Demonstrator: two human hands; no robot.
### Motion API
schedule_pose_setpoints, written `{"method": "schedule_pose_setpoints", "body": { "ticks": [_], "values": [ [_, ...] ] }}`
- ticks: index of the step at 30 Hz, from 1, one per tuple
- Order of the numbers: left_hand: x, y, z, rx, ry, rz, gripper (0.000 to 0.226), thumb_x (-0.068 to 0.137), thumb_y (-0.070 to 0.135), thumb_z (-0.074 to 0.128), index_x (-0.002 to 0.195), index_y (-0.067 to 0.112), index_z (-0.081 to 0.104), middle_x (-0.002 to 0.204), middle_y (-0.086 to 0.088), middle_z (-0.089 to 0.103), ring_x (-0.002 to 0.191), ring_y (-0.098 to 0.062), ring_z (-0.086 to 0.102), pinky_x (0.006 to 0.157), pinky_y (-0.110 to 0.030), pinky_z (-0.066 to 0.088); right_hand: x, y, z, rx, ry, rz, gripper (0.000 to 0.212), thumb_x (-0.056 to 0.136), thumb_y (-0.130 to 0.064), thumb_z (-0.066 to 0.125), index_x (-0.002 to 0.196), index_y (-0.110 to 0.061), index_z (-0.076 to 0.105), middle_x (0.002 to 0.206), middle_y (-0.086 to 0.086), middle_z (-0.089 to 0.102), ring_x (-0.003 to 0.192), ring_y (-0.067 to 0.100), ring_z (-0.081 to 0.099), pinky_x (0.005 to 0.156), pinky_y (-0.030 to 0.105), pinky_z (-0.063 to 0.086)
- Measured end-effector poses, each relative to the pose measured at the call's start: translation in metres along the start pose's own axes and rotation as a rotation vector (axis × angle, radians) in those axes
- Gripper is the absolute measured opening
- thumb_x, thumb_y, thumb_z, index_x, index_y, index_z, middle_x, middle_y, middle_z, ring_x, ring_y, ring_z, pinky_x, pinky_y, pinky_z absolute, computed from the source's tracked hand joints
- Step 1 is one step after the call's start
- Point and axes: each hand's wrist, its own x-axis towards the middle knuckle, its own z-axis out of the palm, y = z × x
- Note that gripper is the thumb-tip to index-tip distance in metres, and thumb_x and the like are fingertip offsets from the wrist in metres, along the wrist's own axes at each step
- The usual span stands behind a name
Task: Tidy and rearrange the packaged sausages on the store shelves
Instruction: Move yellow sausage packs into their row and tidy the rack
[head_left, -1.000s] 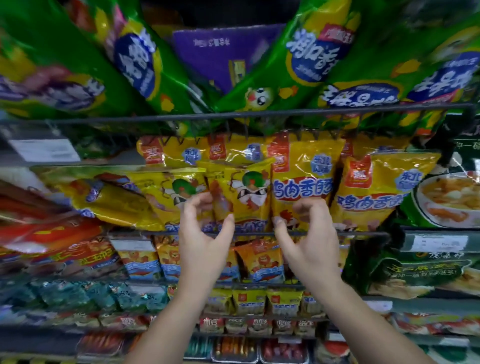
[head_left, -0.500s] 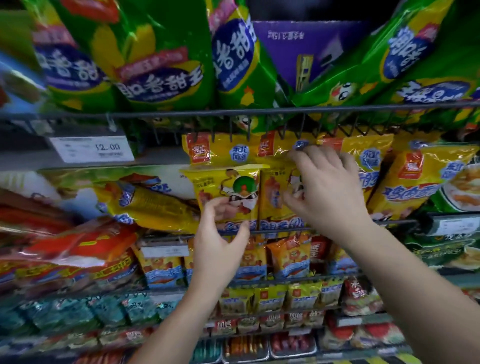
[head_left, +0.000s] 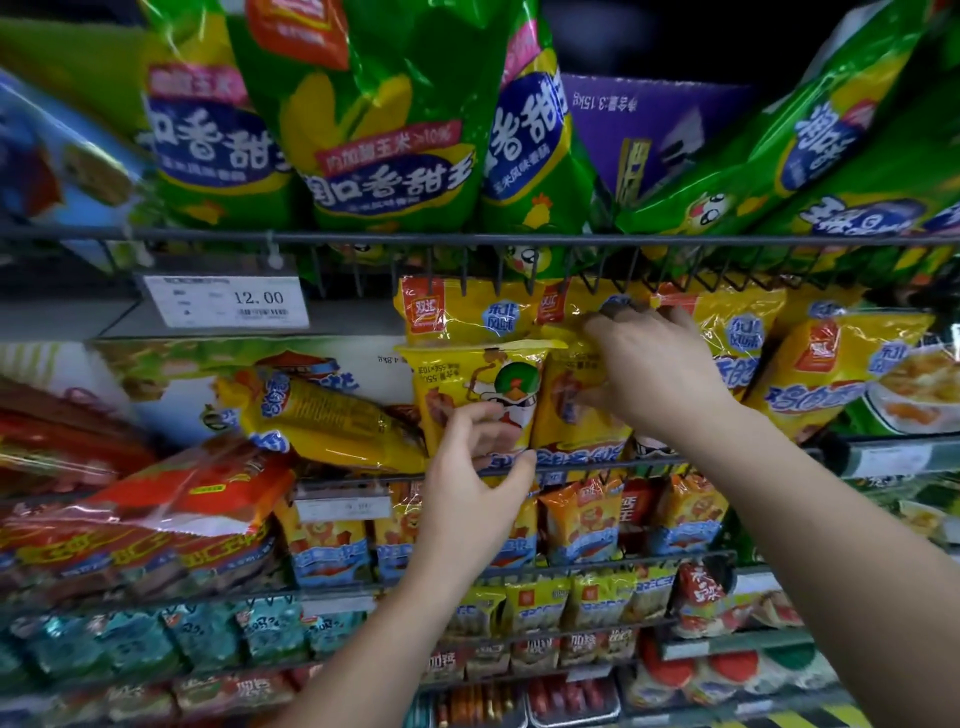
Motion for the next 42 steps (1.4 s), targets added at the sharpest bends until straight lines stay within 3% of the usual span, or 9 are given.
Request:
{"method": "schedule_pose_setpoints", "body": {
  "ticks": [6, 12, 17, 22, 26, 30, 34, 37, 42],
  "values": [
    [0.001, 0.003, 0.006, -0.021, -0.027, -0.03, 0.029, 0.089, 0.025, 0.071, 0.108, 0.037, 0.053, 0.102, 0.016, 0.066, 0.1, 0.006, 0.06, 0.088, -0.018, 0.048, -0.004, 0.009, 0.006, 0.072, 0.008, -0.018, 0.055, 0.085, -0.048, 0.069, 0.128, -0.025, 0.045, 0.098, 0.001, 0.07, 0.099, 0.029, 0.065, 0.1, 0.044, 0.036],
    [0.007, 0.005, 0.012, -0.014, -0.026, -0.047, 0.033, 0.087, 0.026, 0.072, 0.109, 0.038, 0.052, 0.105, 0.015, 0.063, 0.102, 0.003, 0.06, 0.092, -0.027, 0.051, -0.017, 0.017, 0.01, 0.139, 0.12, -0.059, 0.056, 0.084, -0.051, 0.067, 0.129, -0.029, 0.041, 0.103, -0.003, 0.068, 0.104, 0.028, 0.061, 0.092, 0.044, 0.036],
    [0.009, 0.003, 0.015, 0.021, -0.021, -0.057, 0.036, 0.086, 0.029, 0.074, 0.11, 0.041, 0.05, 0.106, 0.017, 0.062, 0.101, 0.008, 0.057, 0.086, -0.019, 0.046, -0.033, 0.02, 0.009, 0.171, 0.285, -0.057, 0.05, 0.073, -0.04, 0.08, 0.112, -0.024, 0.054, 0.09, -0.002, 0.07, 0.092, 0.03, 0.064, 0.086, 0.046, 0.039],
    [0.009, 0.002, 0.017, 0.023, -0.027, -0.085, 0.04, 0.085, 0.035, 0.074, 0.114, 0.044, 0.048, 0.11, 0.021, 0.059, 0.104, 0.009, 0.055, 0.094, -0.026, 0.048, -0.051, 0.041, -0.017, 0.315, 0.475, 0.011, 0.039, 0.073, -0.035, 0.079, 0.103, -0.022, 0.058, 0.076, -0.004, 0.063, 0.078, 0.029, 0.062, 0.079, 0.043, 0.042],
    [0.006, 0.003, 0.022, -0.005, -0.012, -0.098, 0.043, 0.08, 0.041, 0.075, 0.116, 0.042, 0.05, 0.113, 0.023, 0.058, 0.108, 0.004, 0.056, 0.098, -0.03, 0.049, -0.074, 0.06, -0.024, 0.634, 0.433, 0.131, 0.038, 0.075, -0.049, 0.07, 0.104, -0.031, 0.053, 0.081, -0.011, 0.066, 0.074, 0.019, 0.065, 0.069, 0.042, 0.054],
    [0.002, 0.007, 0.027, -0.069, -0.003, -0.132, 0.059, 0.062, 0.063, 0.073, 0.114, 0.043, 0.052, 0.117, 0.022, 0.059, 0.111, -0.002, 0.059, 0.096, -0.034, 0.051, -0.096, 0.076, -0.02, 1.016, 0.428, 0.303, 0.032, 0.075, -0.032, 0.079, 0.097, -0.03, 0.056, 0.076, -0.019, 0.066, 0.069, -0.007, 0.064, 0.06, 0.013, 0.05],
    [-0.001, 0.01, 0.034, -0.193, -0.036, -0.194, 0.068, 0.056, 0.057, 0.076, 0.117, 0.034, 0.055, 0.116, 0.015, 0.064, 0.105, -0.002, 0.064, 0.088, -0.028, 0.054, -0.109, 0.089, 0.001, 1.409, 0.424, 0.502, 0.039, 0.073, -0.035, 0.079, 0.107, -0.028, 0.06, 0.103, -0.007, 0.072, 0.093, 0.012, 0.07, 0.086, 0.041, 0.056],
    [-0.005, 0.013, 0.044, -0.295, -0.098, -0.255, 0.068, 0.057, 0.051, 0.08, 0.118, 0.036, 0.056, 0.119, 0.016, 0.066, 0.111, -0.005, 0.063, 0.092, -0.03, 0.052, -0.111, 0.087, 0.027, 1.727, 0.407, 0.697, 0.076, 0.064, -0.043, 0.084, 0.131, -0.023, 0.054, 0.122, -0.002, 0.069, 0.112, 0.018, 0.066, 0.096, 0.047, 0.051],
    [-0.012, 0.021, 0.061, -0.665, -0.046, -0.348, 0.074, 0.063, 0.022, 0.09, 0.126, 0.027, 0.051, 0.112, -0.004, 0.073, 0.105, -0.023, 0.07, 0.09, -0.042, 0.052, -0.115, 0.065, 0.064, 2.078, 0.398, 0.901, 0.05, 0.082, -0.027, 0.07, 0.129, -0.025, 0.053, 0.12, 0.002, 0.07, 0.109, 0.024, 0.068, 0.099, 0.052, 0.049]
  ]
}}
